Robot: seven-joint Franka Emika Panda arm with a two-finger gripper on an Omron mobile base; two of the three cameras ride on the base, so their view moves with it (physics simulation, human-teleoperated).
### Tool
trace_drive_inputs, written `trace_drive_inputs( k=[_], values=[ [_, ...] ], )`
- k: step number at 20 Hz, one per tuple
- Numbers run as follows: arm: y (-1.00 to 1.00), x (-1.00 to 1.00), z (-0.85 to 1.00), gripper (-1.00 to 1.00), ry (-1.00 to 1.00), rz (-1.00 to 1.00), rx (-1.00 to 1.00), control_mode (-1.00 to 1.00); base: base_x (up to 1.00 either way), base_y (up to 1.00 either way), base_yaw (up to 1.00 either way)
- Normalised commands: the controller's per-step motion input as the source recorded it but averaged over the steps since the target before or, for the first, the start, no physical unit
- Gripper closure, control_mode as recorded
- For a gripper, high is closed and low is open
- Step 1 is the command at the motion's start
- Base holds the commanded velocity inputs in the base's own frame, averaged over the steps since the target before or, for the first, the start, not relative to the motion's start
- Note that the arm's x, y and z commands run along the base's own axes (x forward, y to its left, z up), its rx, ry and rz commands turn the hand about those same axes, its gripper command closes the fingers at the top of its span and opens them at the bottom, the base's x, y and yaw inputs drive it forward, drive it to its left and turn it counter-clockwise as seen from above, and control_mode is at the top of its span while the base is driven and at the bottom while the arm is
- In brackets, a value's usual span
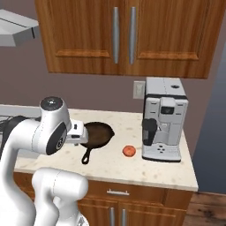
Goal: Place both pans onto different burners. Then place the squash and the fish on different pans.
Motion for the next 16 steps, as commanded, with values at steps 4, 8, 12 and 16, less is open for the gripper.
trace_drive_inputs(
  k=[4, 8, 12, 16],
  values=[
    [0.00, 0.00, 0.00, -1.00, 0.00, 0.00, 0.00, 1.00, 0.17, 0.00, -0.15],
    [0.00, 0.09, -0.11, -1.00, 0.00, -0.09, 0.00, -1.00, 0.03, 0.00, -0.03],
    [0.02, 0.33, -0.09, -1.00, 0.00, -0.06, 0.00, -1.00, 0.00, 0.00, 0.00],
    [0.00, 0.37, -0.17, -1.00, 0.00, -0.04, 0.00, -1.00, 0.00, 0.00, 0.00]
  ],
)
